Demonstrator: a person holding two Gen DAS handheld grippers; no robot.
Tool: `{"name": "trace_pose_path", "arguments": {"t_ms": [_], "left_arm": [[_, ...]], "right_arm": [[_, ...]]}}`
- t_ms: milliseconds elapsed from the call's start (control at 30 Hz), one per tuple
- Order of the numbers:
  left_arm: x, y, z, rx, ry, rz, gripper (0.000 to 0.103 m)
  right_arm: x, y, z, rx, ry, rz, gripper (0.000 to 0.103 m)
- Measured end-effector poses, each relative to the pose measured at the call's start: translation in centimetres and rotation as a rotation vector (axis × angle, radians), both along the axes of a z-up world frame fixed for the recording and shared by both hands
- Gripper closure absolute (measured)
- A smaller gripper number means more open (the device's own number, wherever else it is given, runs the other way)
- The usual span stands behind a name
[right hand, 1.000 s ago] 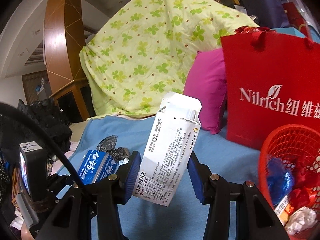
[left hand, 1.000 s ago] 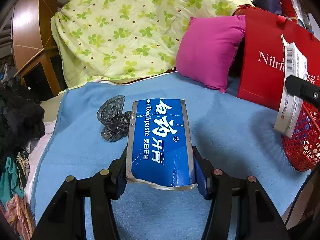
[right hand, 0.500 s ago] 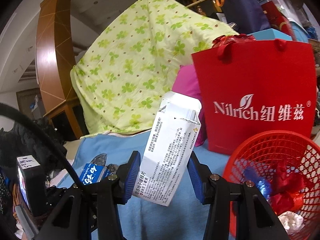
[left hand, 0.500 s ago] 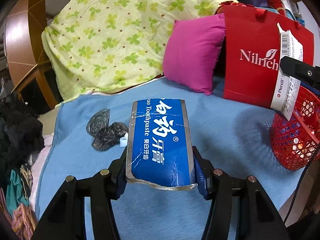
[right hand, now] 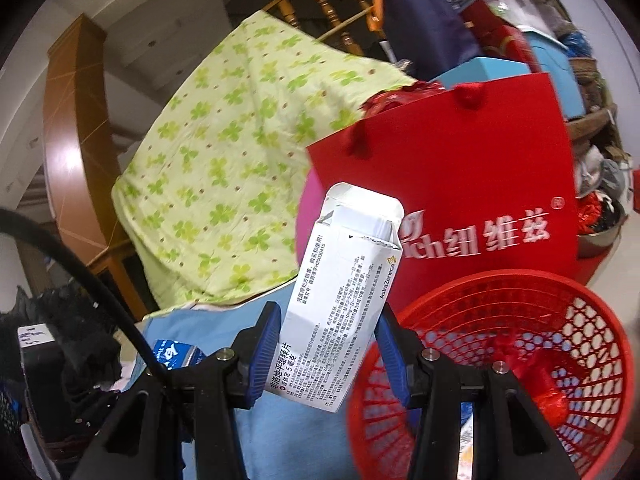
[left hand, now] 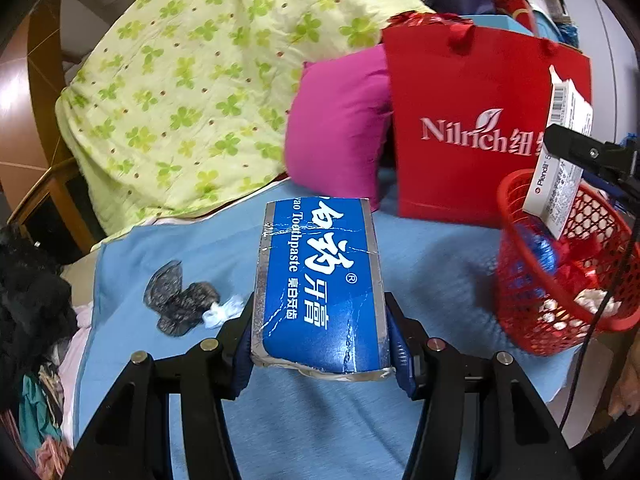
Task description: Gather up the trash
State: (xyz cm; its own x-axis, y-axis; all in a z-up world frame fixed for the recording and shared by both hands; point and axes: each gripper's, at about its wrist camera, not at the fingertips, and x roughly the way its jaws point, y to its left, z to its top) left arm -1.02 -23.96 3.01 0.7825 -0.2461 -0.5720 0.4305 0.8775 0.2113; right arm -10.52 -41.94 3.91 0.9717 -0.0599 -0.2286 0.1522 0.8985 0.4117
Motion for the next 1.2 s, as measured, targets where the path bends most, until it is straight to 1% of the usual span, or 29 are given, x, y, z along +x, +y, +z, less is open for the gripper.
{"name": "trace_pose_path", "arguments": {"t_ms": [167,267,500,667,700,800,933,1067,1200], "left_arm": [[-0.4,-2.2,1.3,-0.028,0.019,-0.063,0.045],[-0.8,-4.0,2.1,-0.044,0.024,-0.118,0.045],[-1.9,-8.7,4.1,-0.112,0.056,-0.278,0.044],[-2.7,-12.1,4.1,-0.131,0.093,-0.390,0.044],[-2.8,-12.6,3.9,-0.129,0.103,-0.399,0.043],[-2.7,-13.7,3.2,-0.142,0.148,-0.424,0.041],[-2.4,-13.5,2.4,-0.168,0.182,-0.420,0.040],[-2.0,-11.5,2.0,-0.200,0.193,-0.391,0.039],[-1.2,-8.1,1.0,-0.212,0.198,-0.326,0.039]], "right_arm": [[-1.3,-2.7,-0.1,0.055,-0.019,-0.060,0.052],[-2.3,-4.9,-0.4,0.115,-0.032,-0.100,0.051],[-4.2,-9.8,-1.6,0.250,-0.047,-0.181,0.051],[-4.8,-11.8,-2.1,0.292,-0.042,-0.220,0.050],[-4.8,-12.0,-2.1,0.302,-0.041,-0.221,0.050],[-5.0,-12.7,-2.4,0.335,-0.042,-0.225,0.033],[-5.4,-13.0,-2.2,0.337,-0.064,-0.239,0.032],[-5.1,-12.1,-1.7,0.320,-0.072,-0.230,0.032],[-4.8,-9.7,-0.4,0.231,-0.098,-0.214,0.032]]}}
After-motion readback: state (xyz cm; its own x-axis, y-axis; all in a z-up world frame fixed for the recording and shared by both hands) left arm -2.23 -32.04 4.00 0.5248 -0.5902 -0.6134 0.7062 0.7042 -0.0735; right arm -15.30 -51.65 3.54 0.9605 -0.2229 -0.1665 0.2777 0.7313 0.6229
